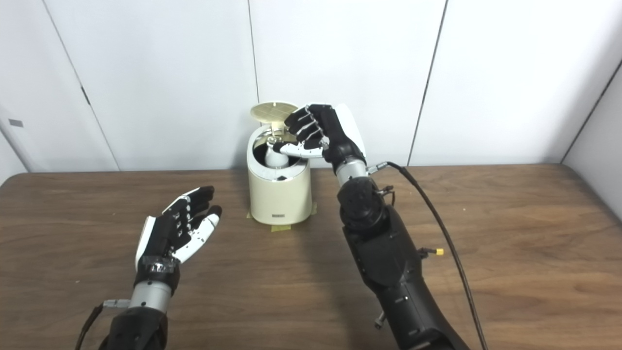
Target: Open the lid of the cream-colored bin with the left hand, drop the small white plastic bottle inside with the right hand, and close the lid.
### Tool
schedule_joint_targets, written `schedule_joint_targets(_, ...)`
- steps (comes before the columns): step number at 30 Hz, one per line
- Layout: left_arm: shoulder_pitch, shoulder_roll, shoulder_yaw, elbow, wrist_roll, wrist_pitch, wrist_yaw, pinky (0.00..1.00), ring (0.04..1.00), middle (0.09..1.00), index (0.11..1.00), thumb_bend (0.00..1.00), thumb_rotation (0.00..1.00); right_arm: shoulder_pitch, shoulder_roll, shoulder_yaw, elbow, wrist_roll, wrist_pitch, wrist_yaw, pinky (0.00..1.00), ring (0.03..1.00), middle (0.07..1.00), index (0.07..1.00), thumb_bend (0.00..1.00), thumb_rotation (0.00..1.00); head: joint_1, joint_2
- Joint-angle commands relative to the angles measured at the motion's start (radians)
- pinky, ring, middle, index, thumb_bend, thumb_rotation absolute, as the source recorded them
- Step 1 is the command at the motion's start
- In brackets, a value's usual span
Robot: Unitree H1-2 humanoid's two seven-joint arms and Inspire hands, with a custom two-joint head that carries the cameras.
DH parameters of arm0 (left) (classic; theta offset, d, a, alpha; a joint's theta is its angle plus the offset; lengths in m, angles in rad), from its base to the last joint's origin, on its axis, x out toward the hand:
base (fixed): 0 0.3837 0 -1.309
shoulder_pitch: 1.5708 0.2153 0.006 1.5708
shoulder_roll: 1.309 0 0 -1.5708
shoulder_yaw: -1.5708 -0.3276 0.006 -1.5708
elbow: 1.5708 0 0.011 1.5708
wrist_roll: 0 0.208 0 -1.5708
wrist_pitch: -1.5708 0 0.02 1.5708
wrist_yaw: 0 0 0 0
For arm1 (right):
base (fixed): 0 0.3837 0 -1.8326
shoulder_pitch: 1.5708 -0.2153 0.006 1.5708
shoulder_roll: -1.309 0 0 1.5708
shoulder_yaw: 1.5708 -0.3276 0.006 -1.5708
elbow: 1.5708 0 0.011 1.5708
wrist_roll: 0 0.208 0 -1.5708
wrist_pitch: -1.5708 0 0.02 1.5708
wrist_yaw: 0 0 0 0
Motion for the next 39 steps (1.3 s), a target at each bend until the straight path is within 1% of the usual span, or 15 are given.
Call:
schedule_joint_targets(1,-0.038,-0.003,0.002,-0.015,0.002,-0.022,0.008,0.84,0.861,0.834,0.801,0.44,0.3,-0.033,-0.011,-0.011,-0.049,0.014,-0.001,0.006,0.42,0.486,0.513,0.473,0.53,0.0,0.001,0.0)
schedule_joint_targets(6,-0.039,0.0,0.011,-0.007,-0.012,-0.037,0.006,0.82,0.851,0.832,0.802,0.43,0.27,-0.01,-0.012,-0.041,-0.083,0.06,0.007,0.009,0.42,0.479,0.512,0.472,0.53,0.0,-0.003,-0.002)
schedule_joint_targets(10,-0.038,0.007,0.013,-0.002,-0.014,-0.044,0.003,0.83,0.853,0.831,0.797,0.43,0.27,0.008,-0.016,-0.064,-0.109,0.079,0.024,0.007,0.4,0.461,0.51,0.471,0.53,0.0,-0.005,-0.004)
schedule_joint_targets(15,-0.037,0.01,0.017,0.001,-0.021,-0.044,0.003,0.82,0.85,0.828,0.792,0.44,0.26,0.046,-0.031,-0.106,-0.145,0.142,0.038,0.028,0.41,0.477,0.521,0.468,0.53,0.0,-0.005,-0.005)
schedule_joint_targets(19,-0.036,0.012,0.026,0.005,-0.036,-0.05,0.003,0.8,0.837,0.824,0.802,0.43,0.25,0.093,-0.053,-0.122,-0.202,0.14,0.08,0.028,0.42,0.486,0.518,0.47,0.53,0.0,-0.005,-0.004)
schedule_joint_targets(25,-0.033,0.001,0.059,0.009,-0.09,-0.054,0.004,0.77,0.806,0.814,0.838,0.44,0.23,0.216,-0.076,-0.181,-0.295,0.228,0.073,0.052,0.39,0.46,0.489,0.486,0.53,0.0,-0.003,0.002)
schedule_joint_targets(28,-0.032,0.009,0.065,0.01,-0.105,-0.058,-0.003,0.77,0.804,0.818,0.85,0.42,0.21,0.274,-0.089,-0.184,-0.325,0.236,0.074,0.058,0.44,0.499,0.493,0.489,0.52,0.0,-0.001,0.004)
schedule_joint_targets(30,-0.031,0.014,0.068,0.011,-0.112,-0.059,-0.006,0.77,0.801,0.815,0.85,0.41,0.21,0.317,-0.088,-0.197,-0.345,0.271,0.077,0.067,0.48,0.543,0.502,0.484,0.52,0.0,-0.005,0.004)
schedule_joint_targets(32,-0.029,0.016,0.072,0.009,-0.125,-0.055,-0.008,0.77,0.806,0.82,0.85,0.41,0.21,0.354,-0.08,-0.218,-0.363,0.328,0.078,0.084,0.54,0.615,0.632,0.494,0.51,0.12,-0.011,0.006)
schedule_joint_targets(34,-0.027,0.021,0.072,0.009,-0.134,-0.058,-0.014,0.8,0.817,0.83,0.856,0.39,0.22,0.383,-0.083,-0.223,-0.378,0.358,0.075,0.099,0.62,0.681,0.695,0.497,0.51,0.16,-0.013,0.008)
schedule_joint_targets(35,-0.028,0.025,0.073,0.009,-0.142,-0.062,-0.019,0.81,0.824,0.84,0.865,0.37,0.24,0.4,-0.088,-0.221,-0.39,0.366,0.072,0.106,0.67,0.728,0.737,0.641,0.56,0.35,-0.013,0.009)
schedule_joint_targets(36,-0.029,0.029,0.074,0.012,-0.152,-0.065,-0.025,0.82,0.836,0.852,0.875,0.36,0.28,0.417,-0.094,-0.218,-0.402,0.367,0.069,0.109,0.7,0.764,0.769,0.704,0.57,0.45,-0.013,0.01)
schedule_joint_targets(37,-0.03,0.032,0.074,0.014,-0.159,-0.068,-0.03,0.84,0.85,0.864,0.886,0.35,0.36,0.428,-0.098,-0.216,-0.41,0.368,0.067,0.11,0.74,0.795,0.797,0.747,0.56,0.52,-0.013,0.01)
schedule_joint_targets(38,-0.034,0.036,0.075,0.019,-0.164,-0.069,-0.033,0.85,0.858,0.87,0.892,0.34,0.4,0.44,-0.103,-0.214,-0.416,0.364,0.062,0.111,0.75,0.811,0.811,0.768,0.55,0.55,-0.013,0.01)
schedule_joint_targets(39,-0.04,0.04,0.073,0.022,-0.166,-0.068,-0.034,0.85,0.862,0.875,0.894,0.34,0.47,0.45,-0.107,-0.212,-0.42,0.361,0.056,0.112,0.77,0.828,0.831,0.794,0.55,0.59,-0.013,0.01)
